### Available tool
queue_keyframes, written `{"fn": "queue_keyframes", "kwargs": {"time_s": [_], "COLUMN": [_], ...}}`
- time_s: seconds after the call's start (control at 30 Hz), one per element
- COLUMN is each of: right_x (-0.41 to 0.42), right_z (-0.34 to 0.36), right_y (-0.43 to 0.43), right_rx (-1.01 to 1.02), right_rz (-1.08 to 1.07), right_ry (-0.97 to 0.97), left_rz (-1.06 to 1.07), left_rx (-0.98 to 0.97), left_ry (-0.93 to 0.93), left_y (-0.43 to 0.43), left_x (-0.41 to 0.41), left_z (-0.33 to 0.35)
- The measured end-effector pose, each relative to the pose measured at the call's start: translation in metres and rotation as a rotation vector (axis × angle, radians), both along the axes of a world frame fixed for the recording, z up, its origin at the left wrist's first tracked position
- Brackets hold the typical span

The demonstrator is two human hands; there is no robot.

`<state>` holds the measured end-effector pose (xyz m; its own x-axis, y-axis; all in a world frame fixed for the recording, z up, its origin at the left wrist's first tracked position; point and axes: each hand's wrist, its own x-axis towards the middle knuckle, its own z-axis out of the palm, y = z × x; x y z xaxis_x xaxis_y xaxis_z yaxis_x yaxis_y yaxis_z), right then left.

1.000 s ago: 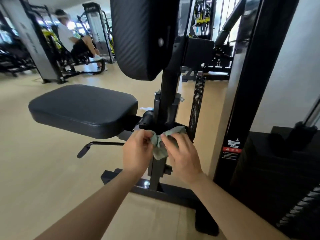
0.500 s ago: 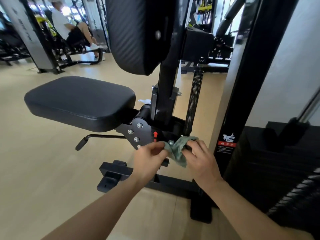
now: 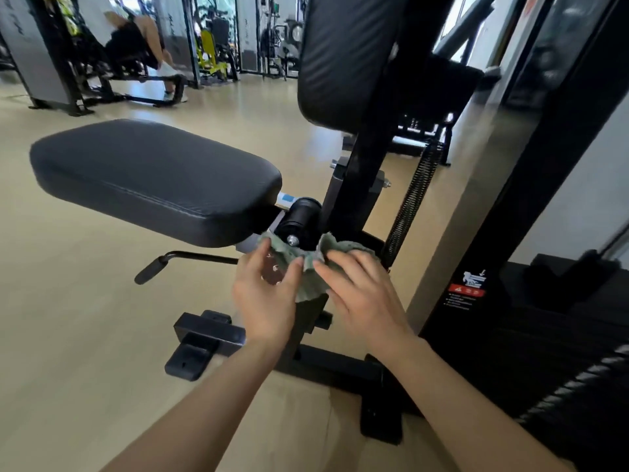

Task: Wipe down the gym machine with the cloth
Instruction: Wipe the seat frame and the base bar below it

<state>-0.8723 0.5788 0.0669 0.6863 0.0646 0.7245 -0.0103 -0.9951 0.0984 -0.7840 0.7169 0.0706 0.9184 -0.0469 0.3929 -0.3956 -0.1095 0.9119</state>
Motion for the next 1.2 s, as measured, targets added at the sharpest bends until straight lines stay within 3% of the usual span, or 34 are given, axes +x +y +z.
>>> {"fn": "queue_keyframes", "kwargs": {"time_s": [0.13, 0.43, 0.53, 0.6, 0.77, 0.87, 1.2], "right_x": [0.01, 0.007, 0.009, 0.01, 0.017, 0.024, 0.011], "right_z": [-0.013, -0.031, -0.028, -0.019, 0.023, 0.044, 0.061], "right_y": [0.002, 0.001, 0.0, -0.002, 0.001, 0.002, 0.008], "right_rx": [-0.118, -0.1, -0.059, -0.017, 0.33, 0.582, 0.987], "right_rz": [-0.033, -0.079, -0.068, -0.048, -0.051, -0.042, 0.074], "right_ry": [-0.016, -0.146, -0.18, -0.238, -0.497, -0.553, -0.288], "left_rz": [-0.023, -0.011, 0.019, -0.014, -0.073, -0.1, -0.264], "left_rx": [0.04, 0.318, 0.419, 0.332, -0.019, -0.137, 0.0], "left_ry": [-0.126, -0.44, -0.465, -0.412, -0.272, -0.225, -0.26], "left_y": [-0.005, -0.001, -0.002, -0.002, -0.014, -0.032, -0.042], "left_x": [0.014, 0.03, 0.028, 0.023, 0.005, 0.001, 0.008], "left_z": [-0.009, -0.036, -0.033, -0.023, 0.028, 0.059, 0.067]}}
